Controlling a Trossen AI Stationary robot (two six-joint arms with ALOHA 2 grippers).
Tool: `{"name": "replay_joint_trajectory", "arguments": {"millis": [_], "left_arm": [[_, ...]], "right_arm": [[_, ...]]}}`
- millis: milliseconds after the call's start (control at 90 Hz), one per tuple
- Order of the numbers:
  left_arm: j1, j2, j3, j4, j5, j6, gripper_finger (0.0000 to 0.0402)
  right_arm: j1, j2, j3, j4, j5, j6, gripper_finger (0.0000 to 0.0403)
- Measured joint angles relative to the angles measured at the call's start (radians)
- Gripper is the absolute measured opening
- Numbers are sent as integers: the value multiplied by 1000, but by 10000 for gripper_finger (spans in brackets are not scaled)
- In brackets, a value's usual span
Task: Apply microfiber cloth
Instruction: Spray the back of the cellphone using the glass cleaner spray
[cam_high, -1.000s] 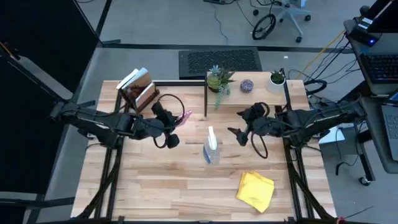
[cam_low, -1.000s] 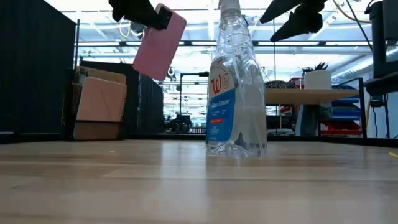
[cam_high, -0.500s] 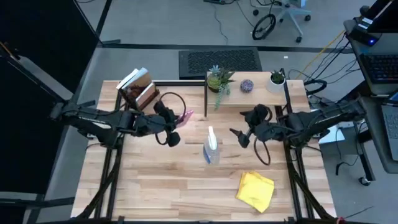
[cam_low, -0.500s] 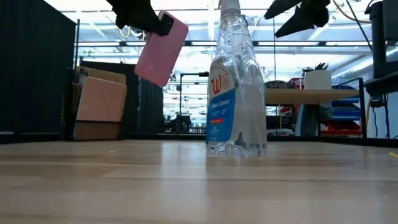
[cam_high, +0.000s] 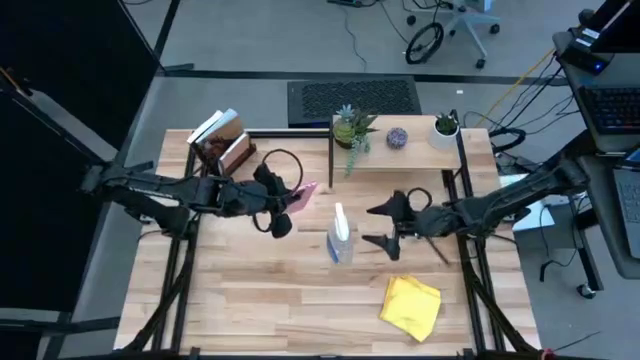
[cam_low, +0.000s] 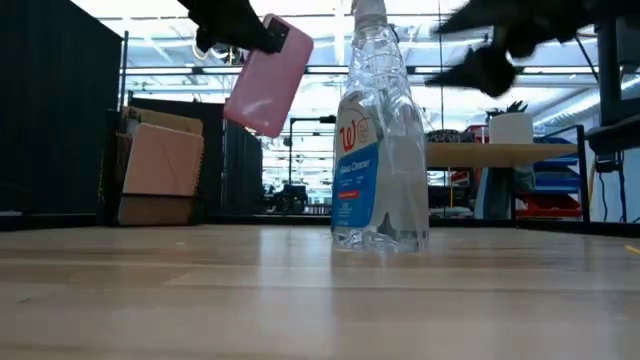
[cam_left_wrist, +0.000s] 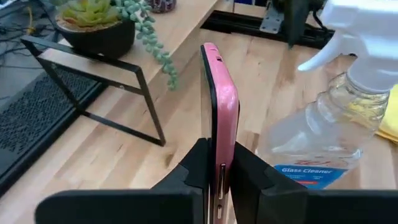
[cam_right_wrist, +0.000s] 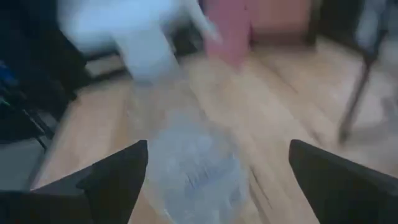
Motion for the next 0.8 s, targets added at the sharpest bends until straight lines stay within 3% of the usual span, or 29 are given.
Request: {"name": "replay_joint_trajectory", "arguments": {"millis": [133,500,800], "left_arm": [[13,0,0,0,3,-2,19],[50,3,0,76,76,27,21],[82,90,0,101,137,25,22]], "right_arm": [[-14,-5,0,104,-81,-151,366],[-105,94,-2,233,-199,-317,366],[-169,158,0,344,-314,-356,366]]}}
